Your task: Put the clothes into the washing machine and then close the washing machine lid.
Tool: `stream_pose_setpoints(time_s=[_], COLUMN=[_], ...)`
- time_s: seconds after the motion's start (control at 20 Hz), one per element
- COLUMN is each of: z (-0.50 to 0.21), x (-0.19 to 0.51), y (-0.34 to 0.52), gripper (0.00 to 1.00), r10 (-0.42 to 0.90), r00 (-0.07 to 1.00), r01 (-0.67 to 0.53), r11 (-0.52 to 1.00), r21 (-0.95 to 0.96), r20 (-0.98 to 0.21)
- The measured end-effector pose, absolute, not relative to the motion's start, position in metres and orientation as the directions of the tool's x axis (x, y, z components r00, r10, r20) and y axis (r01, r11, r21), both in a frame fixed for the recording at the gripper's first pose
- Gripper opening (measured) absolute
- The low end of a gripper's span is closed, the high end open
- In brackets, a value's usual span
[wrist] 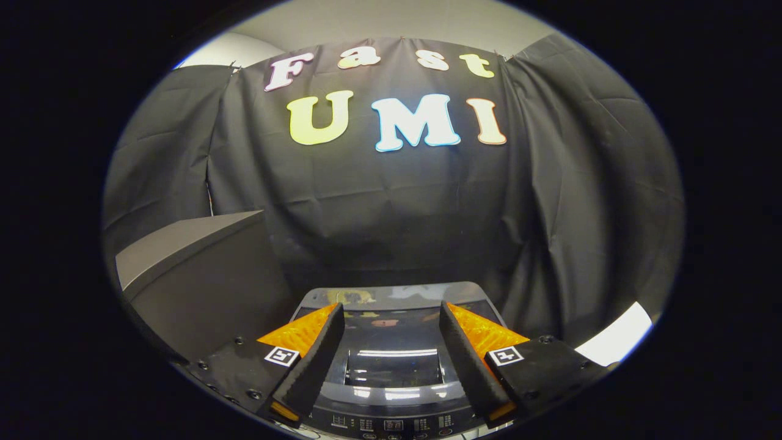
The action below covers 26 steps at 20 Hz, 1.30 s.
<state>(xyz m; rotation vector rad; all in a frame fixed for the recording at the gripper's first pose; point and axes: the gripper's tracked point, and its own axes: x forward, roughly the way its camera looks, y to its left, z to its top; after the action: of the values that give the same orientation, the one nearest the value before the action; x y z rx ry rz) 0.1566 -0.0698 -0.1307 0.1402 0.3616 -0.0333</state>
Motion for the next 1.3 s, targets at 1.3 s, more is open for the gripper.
stream_pose_setpoints(time_s=[1.3], z=[0.035], x=[-0.037], y=[-0.057], gripper=[0.96], r10=[-0.026], r00=[0.998], r01=[0.03], r11=[0.995], r21=[0.093], r20=[-0.049])
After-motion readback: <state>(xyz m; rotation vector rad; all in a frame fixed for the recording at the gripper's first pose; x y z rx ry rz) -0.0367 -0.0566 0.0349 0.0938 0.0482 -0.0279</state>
